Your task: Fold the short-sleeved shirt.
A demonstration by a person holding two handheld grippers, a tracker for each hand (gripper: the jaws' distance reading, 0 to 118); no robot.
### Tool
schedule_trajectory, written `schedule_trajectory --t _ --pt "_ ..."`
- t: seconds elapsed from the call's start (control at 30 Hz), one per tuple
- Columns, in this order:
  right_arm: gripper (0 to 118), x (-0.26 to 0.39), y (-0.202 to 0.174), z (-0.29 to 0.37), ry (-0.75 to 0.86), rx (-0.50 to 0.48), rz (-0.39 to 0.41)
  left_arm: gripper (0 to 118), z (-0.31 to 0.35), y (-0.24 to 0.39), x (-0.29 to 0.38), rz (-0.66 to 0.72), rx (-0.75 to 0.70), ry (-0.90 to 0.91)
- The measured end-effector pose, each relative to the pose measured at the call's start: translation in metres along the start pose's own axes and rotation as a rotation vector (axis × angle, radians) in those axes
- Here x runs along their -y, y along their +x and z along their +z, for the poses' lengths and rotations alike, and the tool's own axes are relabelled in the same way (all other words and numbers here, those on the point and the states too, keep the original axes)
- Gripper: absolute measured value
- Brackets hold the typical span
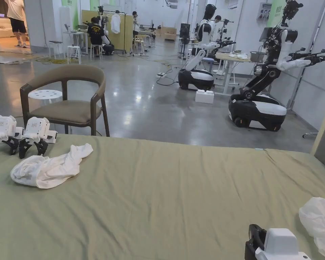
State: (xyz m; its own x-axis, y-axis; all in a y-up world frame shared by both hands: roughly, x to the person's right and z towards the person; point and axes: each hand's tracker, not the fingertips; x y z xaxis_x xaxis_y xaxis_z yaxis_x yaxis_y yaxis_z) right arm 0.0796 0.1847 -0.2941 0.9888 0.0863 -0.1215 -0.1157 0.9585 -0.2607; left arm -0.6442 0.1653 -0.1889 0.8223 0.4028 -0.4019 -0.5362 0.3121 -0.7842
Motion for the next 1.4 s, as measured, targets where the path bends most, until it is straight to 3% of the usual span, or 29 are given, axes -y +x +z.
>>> schedule_trajectory --t 0.13,0.17,0.33,0.43,0.93,1.03,1.1,1.23,1.3,1.33,1.4 --pt "0 0.000 0.002 0.000 -0.003 0.002 0.000 63 0.020 0.004 0.000 -0.039 -0.176 0.096" --pt "0 0.000 0.003 -0.001 -0.003 0.002 0.000 67 0.025 0.008 0.002 -0.060 -0.217 0.121" --pt "0 0.000 0.004 -0.001 -0.001 -0.003 -0.006 67 0.041 0.024 0.005 -0.152 -0.272 0.267" --pt "0 0.001 0.005 -0.001 0.004 -0.005 -0.015 67 0.037 0.053 0.024 -0.197 -0.204 0.340" --pt "0 0.016 -0.001 0.001 -0.008 -0.014 -0.046 64 -0.096 0.228 0.136 -0.447 -0.048 0.632" --pt "0 0.012 -0.003 0.000 0.008 -0.010 -0.059 61 -0.110 0.263 0.142 -0.474 -0.040 0.715" --pt "0 0.008 -0.004 0.000 0.019 -0.007 -0.067 53 -0.108 0.285 0.145 -0.524 -0.050 0.787" --pt "0 -0.001 -0.008 -0.002 0.049 0.003 -0.090 25 -0.106 0.336 0.155 -0.592 -0.052 0.902" --pt "0 -0.006 -0.009 -0.003 0.060 0.004 -0.105 5 -0.104 0.356 0.156 -0.603 -0.046 0.905" --pt "0 -0.008 -0.010 -0.003 0.066 0.007 -0.106 0 -0.104 0.361 0.155 -0.600 -0.045 0.918" --pt "0 -0.012 -0.012 -0.003 0.080 0.011 -0.102 0 -0.100 0.376 0.157 -0.590 -0.035 0.938"
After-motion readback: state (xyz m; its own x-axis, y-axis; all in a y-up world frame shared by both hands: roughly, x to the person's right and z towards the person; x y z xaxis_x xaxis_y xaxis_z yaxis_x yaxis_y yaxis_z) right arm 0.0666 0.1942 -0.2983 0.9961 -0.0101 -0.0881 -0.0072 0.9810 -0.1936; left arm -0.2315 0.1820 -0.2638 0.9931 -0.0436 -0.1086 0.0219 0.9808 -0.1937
